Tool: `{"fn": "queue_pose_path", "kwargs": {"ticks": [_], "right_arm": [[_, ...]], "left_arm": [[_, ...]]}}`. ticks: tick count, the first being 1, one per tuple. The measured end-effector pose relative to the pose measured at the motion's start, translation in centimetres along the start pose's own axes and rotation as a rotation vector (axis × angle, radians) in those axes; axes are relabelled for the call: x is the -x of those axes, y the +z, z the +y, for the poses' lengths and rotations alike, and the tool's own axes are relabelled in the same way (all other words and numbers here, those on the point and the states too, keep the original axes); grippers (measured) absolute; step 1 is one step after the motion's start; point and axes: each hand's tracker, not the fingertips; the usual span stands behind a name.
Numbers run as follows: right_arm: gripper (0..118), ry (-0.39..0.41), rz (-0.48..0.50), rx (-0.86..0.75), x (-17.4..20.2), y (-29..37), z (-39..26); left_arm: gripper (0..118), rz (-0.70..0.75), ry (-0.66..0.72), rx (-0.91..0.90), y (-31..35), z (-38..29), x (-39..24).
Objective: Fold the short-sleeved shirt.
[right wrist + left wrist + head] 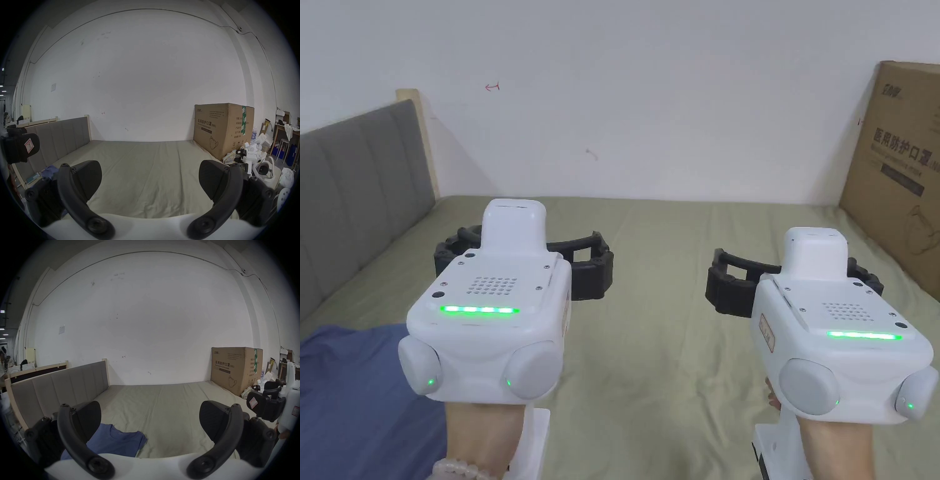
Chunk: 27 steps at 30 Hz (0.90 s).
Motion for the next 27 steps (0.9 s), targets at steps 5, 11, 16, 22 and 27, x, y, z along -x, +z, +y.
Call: {"fn": "queue_pose_path", "kwargs": {"ticks": [5, 11, 16, 22, 27], "right_arm": [[118, 0.002, 0.001, 0.003, -0.01, -0.02, -0.08], [118, -0.007, -0.001, 0.01, -0.31, -0.14, -0.18], [118, -0.014, 0.0, 0.012, -0.33, -0.19, -0.19], [118, -0.005, 0.001, 0.011, -0.26, -0.19, -0.19], [118, -0.001, 0.001, 0.013, -0.23, -0.26, -0.25]], "left_arm": [[118, 0.0, -0.023, 0.006, -0.25, 0.11, -0.06], [118, 0.001, -0.022, -0.002, -0.29, -0.01, -0.18], [118, 0.004, -0.019, 0.006, -0.52, -0.02, -0.16], [118, 0.019, -0.026, -0.006, -0.48, -0.02, -0.18], [118, 0.013, -0.022, -0.001, -0.6, -0.09, -0.13]]}}
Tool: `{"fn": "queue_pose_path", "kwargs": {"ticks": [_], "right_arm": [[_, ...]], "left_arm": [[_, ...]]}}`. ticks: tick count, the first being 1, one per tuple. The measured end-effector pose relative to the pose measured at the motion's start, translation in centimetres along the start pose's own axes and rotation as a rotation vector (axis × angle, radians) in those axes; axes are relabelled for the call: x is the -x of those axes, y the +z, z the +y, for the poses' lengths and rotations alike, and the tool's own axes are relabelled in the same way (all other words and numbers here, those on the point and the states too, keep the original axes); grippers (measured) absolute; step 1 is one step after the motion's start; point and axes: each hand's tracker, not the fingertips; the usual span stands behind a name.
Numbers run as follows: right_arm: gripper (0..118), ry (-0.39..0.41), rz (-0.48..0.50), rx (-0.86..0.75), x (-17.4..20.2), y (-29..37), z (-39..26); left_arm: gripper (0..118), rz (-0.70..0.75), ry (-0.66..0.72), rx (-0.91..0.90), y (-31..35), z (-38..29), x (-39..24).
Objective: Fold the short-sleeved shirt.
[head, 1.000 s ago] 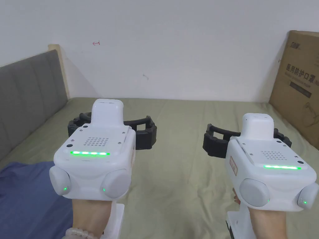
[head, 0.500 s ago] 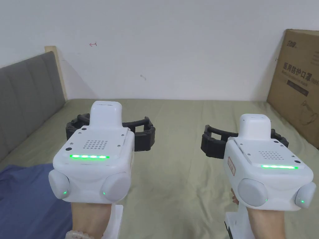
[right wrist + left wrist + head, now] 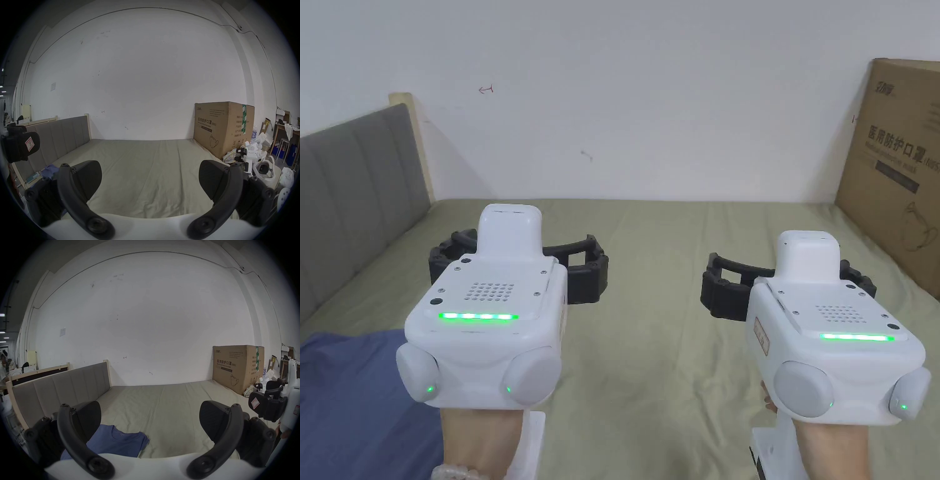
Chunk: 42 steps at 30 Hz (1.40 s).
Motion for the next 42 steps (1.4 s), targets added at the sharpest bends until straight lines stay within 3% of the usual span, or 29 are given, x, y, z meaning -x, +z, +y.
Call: {"fn": "queue_pose_path", "kwargs": {"ticks": [13, 42], "right_arm": [[118, 0.001, -0.009, 0.004, -0.12, -0.36, -0.06], [118, 0.032, -0.016, -0.003, 0.23, -0.39, -0.28]], "left_arm": [[118, -0.019, 0.063, 0.047, -0.41, -0.02, 0.3], [116, -0.003, 0.047, 0.053, -0.26, -0.16, 0.23]]}}
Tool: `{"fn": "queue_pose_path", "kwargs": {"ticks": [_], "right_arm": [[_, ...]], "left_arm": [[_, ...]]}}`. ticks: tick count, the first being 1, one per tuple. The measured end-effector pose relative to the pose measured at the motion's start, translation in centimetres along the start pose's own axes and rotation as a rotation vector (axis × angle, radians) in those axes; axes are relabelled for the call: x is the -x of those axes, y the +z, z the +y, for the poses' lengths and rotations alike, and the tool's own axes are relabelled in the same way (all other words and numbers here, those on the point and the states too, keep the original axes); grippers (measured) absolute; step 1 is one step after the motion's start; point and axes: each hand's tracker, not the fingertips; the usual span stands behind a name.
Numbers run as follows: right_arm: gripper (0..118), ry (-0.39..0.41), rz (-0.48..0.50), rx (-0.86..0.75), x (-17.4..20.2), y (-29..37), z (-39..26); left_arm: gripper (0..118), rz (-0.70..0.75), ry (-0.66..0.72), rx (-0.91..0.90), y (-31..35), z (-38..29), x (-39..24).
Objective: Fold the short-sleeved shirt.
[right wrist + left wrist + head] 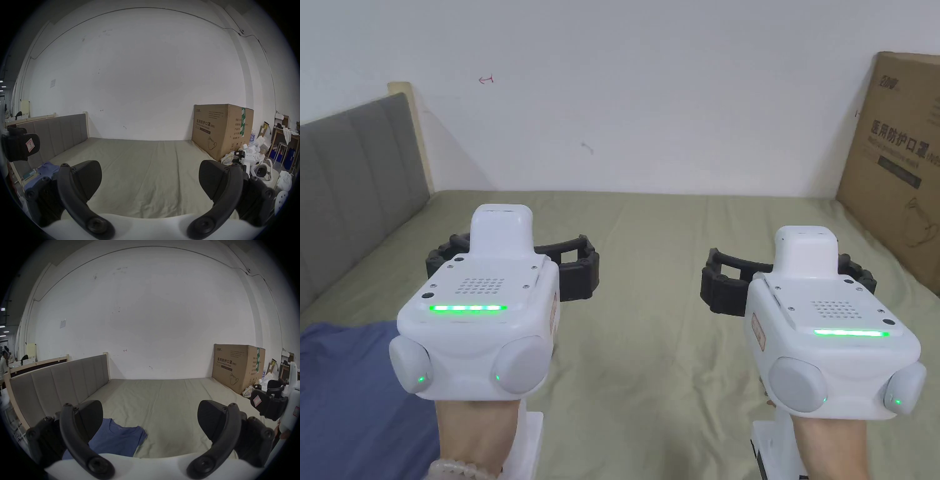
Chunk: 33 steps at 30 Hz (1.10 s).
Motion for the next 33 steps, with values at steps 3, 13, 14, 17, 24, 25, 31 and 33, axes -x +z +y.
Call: {"fn": "queue_pose_path", "kwargs": {"ticks": [3, 13, 14, 17, 24, 25, 31, 33], "right_arm": [[113, 0.004, -0.005, -0.003, 0.0, 0.1, 0.0], [2, -0.02, -0.032, -0.032, -0.3, 0.8, 0.1], [1, -0.024, -0.032, -0.036, -0.3, 0.8, 0.1], [1, -0.019, -0.032, -0.031, -0.3, 0.7, 0.2], [1, -0.007, 0.004, -0.024, 1.2, 0.2, 0.7], [1, -0.008, 0.017, -0.024, 1.5, 0.1, 0.8], [1, -0.017, 0.15, -0.016, 6.2, -1.3, 1.3], [1, -0.009, 0.202, -0.006, 8.4, -1.6, 1.3]], "left_arm": [[93, -0.011, -0.002, 0.004, -1.0, -0.9, 1.1], [0, -0.025, 0.014, -0.015, 0.1, -1.0, 0.7], [0, -0.033, 0.009, -0.012, -0.1, -0.9, 1.0], [0, -0.041, -0.005, -0.001, -0.2, -0.8, 1.0], [0, -0.031, 0.008, 0.006, -0.1, -0.2, 2.1], [0, -0.025, 0.007, 0.01, 0.0, -0.1, 2.5], [0, 0.12, -0.001, 0.015, 1.6, 0.1, 7.5], [0, 0.182, -0.005, 0.015, 2.5, 0.0, 9.6]]}}
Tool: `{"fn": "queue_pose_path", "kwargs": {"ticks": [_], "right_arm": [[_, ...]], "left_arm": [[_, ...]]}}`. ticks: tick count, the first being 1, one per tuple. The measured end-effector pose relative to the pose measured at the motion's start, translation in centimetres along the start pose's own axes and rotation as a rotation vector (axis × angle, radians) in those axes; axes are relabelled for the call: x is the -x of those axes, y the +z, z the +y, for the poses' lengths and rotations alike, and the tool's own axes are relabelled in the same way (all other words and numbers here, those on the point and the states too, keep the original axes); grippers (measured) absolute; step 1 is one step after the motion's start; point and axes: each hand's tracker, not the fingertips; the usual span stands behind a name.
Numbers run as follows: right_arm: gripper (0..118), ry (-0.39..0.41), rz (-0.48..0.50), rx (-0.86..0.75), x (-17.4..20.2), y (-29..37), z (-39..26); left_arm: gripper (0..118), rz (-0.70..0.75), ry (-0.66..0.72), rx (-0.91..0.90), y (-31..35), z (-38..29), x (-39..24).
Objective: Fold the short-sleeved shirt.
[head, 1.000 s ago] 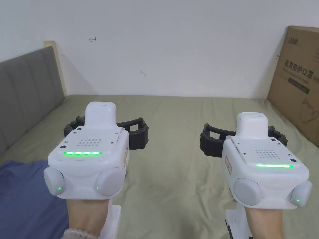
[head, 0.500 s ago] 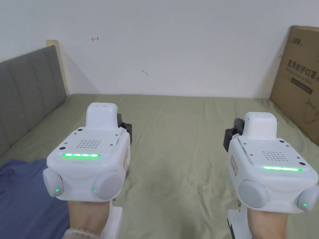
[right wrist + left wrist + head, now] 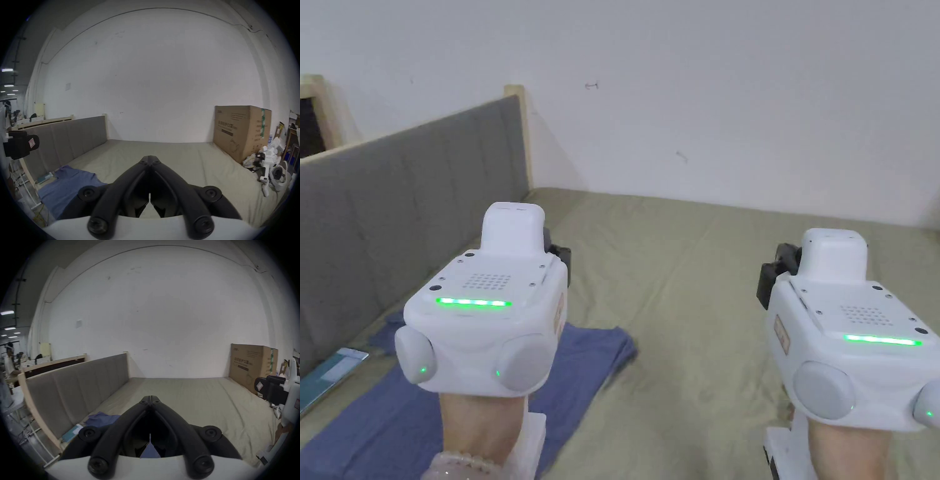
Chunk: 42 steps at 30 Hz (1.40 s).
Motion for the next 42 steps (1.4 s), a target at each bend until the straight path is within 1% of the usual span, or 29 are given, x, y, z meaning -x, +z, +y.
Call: {"fn": "queue_pose_path", "kwargs": {"ticks": [6, 9, 11, 16, 19, 20, 25, 26, 27, 28, 29, 30, 31, 32, 34, 35, 36, 38, 40, 41, 42], "right_arm": [[1, 0.012, 0.163, 0.027, 7.2, -1.7, -0.7], [1, 0.011, 0.219, 0.041, 10.1, -2.2, -0.9], [1, 0.011, 0.247, 0.042, 11.6, -2.2, -1.2], [1, 0.035, 0.28, 0.07, 13.4, -2.4, -2.2], [1, 0.022, 0.283, 0.107, 13.6, -3.2, -2.9], [1, 0.02, 0.283, 0.117, 13.7, -3.4, -3.2], [1, 0.04, 0.271, 0.165, 13.4, -4.7, -4.6], [1, 0.033, 0.264, 0.184, 13.4, -5.2, -5.0], [1, 0.017, 0.259, 0.208, 13.3, -5.7, -5.5], [1, 0.001, 0.257, 0.228, 13.3, -6.1, -5.9], [1, -0.011, 0.262, 0.25, 13.2, -6.6, -6.5], [1, -0.007, 0.26, 0.257, 13.2, -7.0, -6.9], [1, 0.003, 0.253, 0.269, 13.3, -7.4, -7.4], [1, 0.014, 0.25, 0.281, 13.3, -7.9, -7.9], [1, 0.018, 0.245, 0.31, 13.4, -8.8, -8.9], [1, 0.004, 0.243, 0.337, 13.3, -9.3, -9.4], [1, -0.031, 0.24, 0.366, 13.3, -9.8, -10.0], [1, -0.074, 0.241, 0.405, 13.3, -10.8, -11.0], [1, -0.065, 0.236, 0.424, 13.4, -11.6, -12.0], [1, -0.056, 0.236, 0.433, 13.6, -11.9, -12.5], [1, -0.048, 0.24, 0.442, 13.7, -12.1, -12.9]], "left_arm": [[0, 0.165, -0.018, 0.024, 2.0, -0.8, 5.8], [0, 0.203, 0.029, 0.046, 2.8, -1.3, 8.3], [0, 0.243, 0.03, 0.056, 3.1, -1.6, 9.8], [0, 0.306, 0.063, 0.117, 2.4, -2.4, 11.6], [0, 0.282, 0.111, 0.154, 1.0, -3.4, 11.8], [0, 0.253, 0.118, 0.201, 0.1, -3.8, 11.7], [0, 0.2, 0.139, 0.335, -4.2, -7.9, 11.3], [5, 0.186, 0.144, 0.388, -5.4, -9.0, 11.3], [26, 0.188, 0.143, 0.452, -6.7, -10.4, 11.1], [55, 0.179, 0.151, 0.48, -7.5, -11.5, 10.9], [87, 0.162, 0.166, 0.521, -8.6, -12.8, 10.9], [109, 0.142, 0.163, 0.565, -9.6, -14.0, 10.8], [111, 0.136, 0.167, 0.609, -10.6, -15.2, 10.7], [110, 0.142, 0.151, 0.617, -11.2, -16.3, 10.4], [110, 0.148, 0.096, 0.641, -12.3, -17.7, 10.1], [110, 0.131, 0.101, 0.654, -13.3, -18.7, 10.1], [110, 0.107, 0.101, 0.68, -14.3, -19.6, 10.1], [110, 0.081, 0.102, 0.773, -16.0, -21.1, 9.6], [109, 0.072, 0.094, 0.831, -17.2, -22.5, 9.5], [103, 0.048, 0.106, 0.849, -18.1, -23.4, 9.5], [86, 0.041, 0.148, 0.87, -18.2, -23.7, 9.4]]}}
